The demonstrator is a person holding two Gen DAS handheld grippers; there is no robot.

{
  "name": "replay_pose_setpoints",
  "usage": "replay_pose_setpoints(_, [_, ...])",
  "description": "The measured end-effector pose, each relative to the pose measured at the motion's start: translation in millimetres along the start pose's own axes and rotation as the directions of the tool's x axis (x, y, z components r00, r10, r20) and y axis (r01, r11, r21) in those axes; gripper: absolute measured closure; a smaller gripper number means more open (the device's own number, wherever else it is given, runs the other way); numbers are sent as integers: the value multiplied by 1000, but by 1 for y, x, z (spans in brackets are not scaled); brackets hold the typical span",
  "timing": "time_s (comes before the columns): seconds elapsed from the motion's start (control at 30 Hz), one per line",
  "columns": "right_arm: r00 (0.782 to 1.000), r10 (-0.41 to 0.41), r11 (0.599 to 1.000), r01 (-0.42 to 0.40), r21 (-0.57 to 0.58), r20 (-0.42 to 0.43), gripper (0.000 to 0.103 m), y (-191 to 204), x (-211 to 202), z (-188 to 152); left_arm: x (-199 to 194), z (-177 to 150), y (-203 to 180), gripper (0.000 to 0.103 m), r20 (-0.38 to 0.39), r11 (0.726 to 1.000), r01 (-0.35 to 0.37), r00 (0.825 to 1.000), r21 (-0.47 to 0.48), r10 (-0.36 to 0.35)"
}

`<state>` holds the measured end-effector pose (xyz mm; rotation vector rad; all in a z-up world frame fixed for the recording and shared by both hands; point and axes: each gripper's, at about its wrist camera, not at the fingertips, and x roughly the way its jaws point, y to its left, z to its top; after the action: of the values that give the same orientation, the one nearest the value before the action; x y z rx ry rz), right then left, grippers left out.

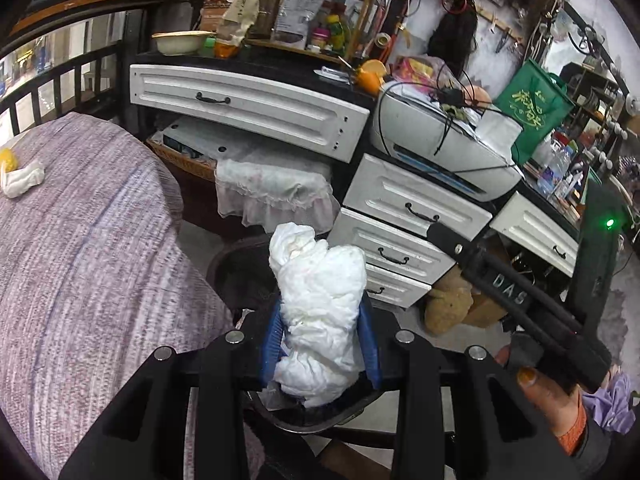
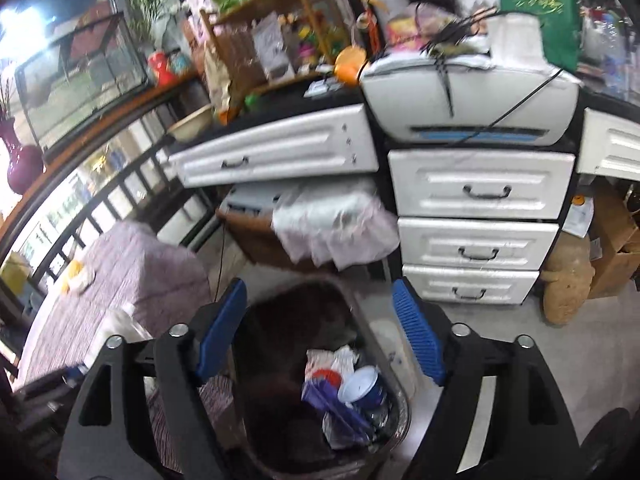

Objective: Collect trash
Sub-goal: 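Carry the cup and tissue over the bin and release the cup from the right tool, then open the left tool over the black bin, dropping the white tissue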

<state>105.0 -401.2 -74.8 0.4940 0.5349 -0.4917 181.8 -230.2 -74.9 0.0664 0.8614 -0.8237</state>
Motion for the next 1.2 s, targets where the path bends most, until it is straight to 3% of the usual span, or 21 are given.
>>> replay_pose_setpoints(0.17, [998, -12, 999, 10, 32, 67, 23, -7, -10, 5, 19, -6, -6, 69, -47, 1000, 8, 999, 9, -7])
replay_pose_setpoints(0.67, [994, -22, 999, 18, 40, 105, 21, -11, -13, 5, 52, -17, -11, 68, -138, 999, 18, 990, 37, -13])
replay_pose_setpoints(0.77, [995, -20, 999, 16, 37, 102, 21, -10, -12, 4, 57, -18, -12, 56, -155, 999, 26, 988, 31, -21])
replay_pose_setpoints(0.83, [994, -21, 999, 17, 38, 107, 21, -11, -13, 4, 59, -19, -12, 41, -161, 999, 32, 987, 32, -27])
replay_pose_setpoints(1.0, [991, -29, 998, 21, 62, 133, 20, -16, -17, 5, 60, -20, -14, 24, -178, 998, 66, 982, 22, -61])
replay_pose_setpoints(1.2, [988, -26, 997, 15, 74, 149, 18, -18, -19, 5, 50, -18, -18, 20, -175, 996, 82, 982, 28, -76])
